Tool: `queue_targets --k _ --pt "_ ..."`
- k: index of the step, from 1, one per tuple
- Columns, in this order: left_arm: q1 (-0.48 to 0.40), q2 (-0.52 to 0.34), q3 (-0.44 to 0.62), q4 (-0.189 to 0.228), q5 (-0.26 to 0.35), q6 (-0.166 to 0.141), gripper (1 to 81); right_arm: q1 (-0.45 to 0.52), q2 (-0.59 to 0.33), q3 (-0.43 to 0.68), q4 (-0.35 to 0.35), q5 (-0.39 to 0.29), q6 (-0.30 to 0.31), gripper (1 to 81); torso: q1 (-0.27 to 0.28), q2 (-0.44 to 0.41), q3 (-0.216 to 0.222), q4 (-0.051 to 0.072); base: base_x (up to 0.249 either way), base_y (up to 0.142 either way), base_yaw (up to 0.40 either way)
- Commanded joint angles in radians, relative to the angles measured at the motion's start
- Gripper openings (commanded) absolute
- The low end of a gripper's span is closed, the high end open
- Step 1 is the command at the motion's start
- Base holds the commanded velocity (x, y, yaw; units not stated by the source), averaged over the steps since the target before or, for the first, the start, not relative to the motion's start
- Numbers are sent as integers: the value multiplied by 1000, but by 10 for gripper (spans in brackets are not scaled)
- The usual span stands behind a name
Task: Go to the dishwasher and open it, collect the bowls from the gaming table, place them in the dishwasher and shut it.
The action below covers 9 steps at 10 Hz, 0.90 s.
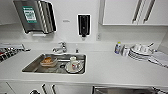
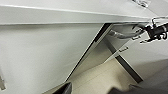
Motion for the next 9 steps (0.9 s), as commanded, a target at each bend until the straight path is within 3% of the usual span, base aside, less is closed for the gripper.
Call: queue_targets --k 1,9 --pt "-92 -37 19 -8 21 2 811 39 -69 -2 -13 -162 21 811 0 0 0 0 0 0 0" --pt "-92 -39 19 -8 22 2 811 15 -48 -13 1 -140 24 811 1 1 0 0 -93 0 0"
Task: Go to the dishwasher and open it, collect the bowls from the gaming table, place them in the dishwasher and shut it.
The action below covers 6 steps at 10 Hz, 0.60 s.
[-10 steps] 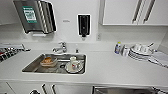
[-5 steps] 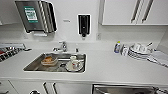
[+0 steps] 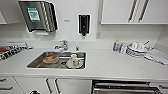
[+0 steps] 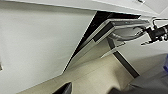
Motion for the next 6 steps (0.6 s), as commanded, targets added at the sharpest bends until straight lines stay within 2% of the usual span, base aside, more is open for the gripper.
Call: queue_targets --k 1,5,6 --pt "-95 -39 24 -8 16 2 811 25 -44 -18 12 -117 16 811 0 0 0 0 -100 0 0" --pt "-96 -34 27 -8 19 2 811 -4 -3 -49 8 -113 15 811 0 0 0 0 -101 0 0" --pt "-96 -33 30 -8 21 2 811 -19 12 -58 5 -90 15 811 0 0 0 0 -101 0 0"
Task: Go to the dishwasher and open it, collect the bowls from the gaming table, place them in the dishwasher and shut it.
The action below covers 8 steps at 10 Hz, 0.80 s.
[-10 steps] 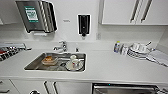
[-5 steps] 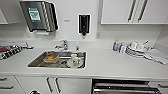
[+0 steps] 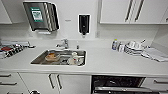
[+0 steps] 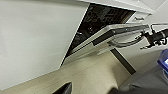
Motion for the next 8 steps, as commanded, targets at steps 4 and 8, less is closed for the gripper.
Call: queue_targets --k 4,8 --pt "-92 -20 33 -8 45 3 811 -12 -1 -37 2 -42 11 811 0 0 0 0 -101 0 0" --pt "-90 -13 37 -8 46 3 811 -52 16 -21 -1 -10 5 811 0 0 0 0 -101 0 0"
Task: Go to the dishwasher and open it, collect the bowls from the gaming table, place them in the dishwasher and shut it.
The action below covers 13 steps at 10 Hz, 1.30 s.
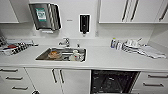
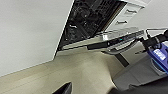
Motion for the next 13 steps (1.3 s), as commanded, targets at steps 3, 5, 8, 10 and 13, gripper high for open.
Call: queue_targets --k 3,5,8,10,13 --pt "-91 -23 34 -8 32 3 811 -7 16 -47 7 -82 -6 811 0 0 0 0 -101 0 0" --pt "-91 -20 34 -8 34 3 811 -23 31 -70 7 -64 -7 811 0 0 0 0 -100 0 0" --pt "-82 -5 21 -9 35 1 811 -13 30 -65 0 -64 -59 811 -2 -1 0 0 0 0 0" --pt "-57 24 -22 -21 127 -19 811 -7 31 -56 -5 -64 -248 811 -1 -1 0 0 0 0 0" --pt "19 35 -171 -60 247 -143 811 -23 37 -23 -17 -53 -803 811 -1 -1 0 0 0 0 0"
